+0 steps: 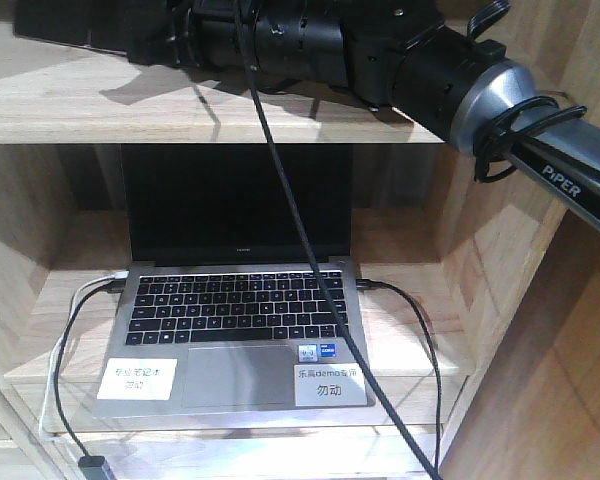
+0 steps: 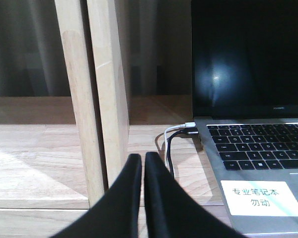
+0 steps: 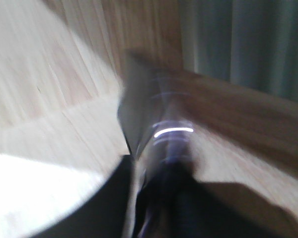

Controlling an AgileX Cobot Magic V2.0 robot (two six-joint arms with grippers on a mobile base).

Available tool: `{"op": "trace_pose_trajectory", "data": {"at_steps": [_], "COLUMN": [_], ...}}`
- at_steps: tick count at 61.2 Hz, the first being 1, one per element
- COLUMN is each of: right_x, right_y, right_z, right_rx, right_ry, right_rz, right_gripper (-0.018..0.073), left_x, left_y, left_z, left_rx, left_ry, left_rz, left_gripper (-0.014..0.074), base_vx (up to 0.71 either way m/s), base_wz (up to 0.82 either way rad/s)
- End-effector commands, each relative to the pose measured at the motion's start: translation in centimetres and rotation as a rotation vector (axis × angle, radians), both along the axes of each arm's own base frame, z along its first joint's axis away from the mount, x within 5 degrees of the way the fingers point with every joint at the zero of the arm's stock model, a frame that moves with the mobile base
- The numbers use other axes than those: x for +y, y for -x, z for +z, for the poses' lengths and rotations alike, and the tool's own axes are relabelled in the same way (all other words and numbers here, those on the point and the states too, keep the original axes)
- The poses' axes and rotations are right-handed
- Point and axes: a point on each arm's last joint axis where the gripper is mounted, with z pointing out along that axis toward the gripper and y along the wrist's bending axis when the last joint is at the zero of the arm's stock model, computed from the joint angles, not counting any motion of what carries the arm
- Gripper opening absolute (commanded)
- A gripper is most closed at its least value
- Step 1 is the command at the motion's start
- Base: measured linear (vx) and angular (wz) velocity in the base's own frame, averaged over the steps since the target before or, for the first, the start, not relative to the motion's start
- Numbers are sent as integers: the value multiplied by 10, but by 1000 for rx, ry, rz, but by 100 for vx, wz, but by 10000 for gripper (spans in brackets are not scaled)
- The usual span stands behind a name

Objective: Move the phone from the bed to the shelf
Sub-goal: 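Raise the right gripper with the phone above the upper shelf board, then lower the phone flat onto the upper shelf and open the right gripper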

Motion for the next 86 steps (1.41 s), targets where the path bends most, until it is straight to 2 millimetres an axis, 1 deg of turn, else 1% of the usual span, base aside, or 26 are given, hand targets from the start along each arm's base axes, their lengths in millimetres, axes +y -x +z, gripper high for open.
{"op": "trace_pose_trajectory", "data": {"at_steps": [1, 5, 11, 14, 17, 36, 43, 57, 75, 81, 86], "right_x": [-12, -12, -13, -13, -14, -24, -27, -31, -40, -43, -45], "right_y": [12, 11, 11, 11, 12, 23, 25, 31, 44, 48, 53], "right_z": [38, 38, 39, 39, 41, 58, 61, 69, 88, 94, 98], "right_rx": [-79, -80, -85, -93, -107, -214, -216, -196, -204, -195, -196], "right_ry": [-56, -57, -59, -50, -38, 65, 79, 67, 27, 16, 22], "right_rz": [-22, -26, -37, -39, -41, -66, -76, -90, -94, -96, -95], "right_gripper": [404, 487, 578, 606, 617, 589, 589, 589, 587, 565, 524], "left_x": [1, 1, 1, 1, 1, 1, 1, 1, 1, 1, 1], "left_y": [0, 0, 0, 0, 0, 0, 0, 0, 0, 0, 0], "left_z": [6, 6, 6, 6, 6, 6, 6, 6, 6, 6, 6], "left_rx": [-77, -77, -77, -77, -77, -77, -77, -77, -77, -77, -77], "left_ry": [6, 6, 6, 6, 6, 6, 6, 6, 6, 6, 6], "left_rz": [11, 11, 11, 11, 11, 11, 11, 11, 11, 11, 11], "left_gripper": [1, 1, 1, 1, 1, 1, 1, 1, 1, 1, 1], "base_vx": [0, 0, 0, 0, 0, 0, 0, 0, 0, 0, 0], "base_wz": [0, 0, 0, 0, 0, 0, 0, 0, 0, 0, 0]}}
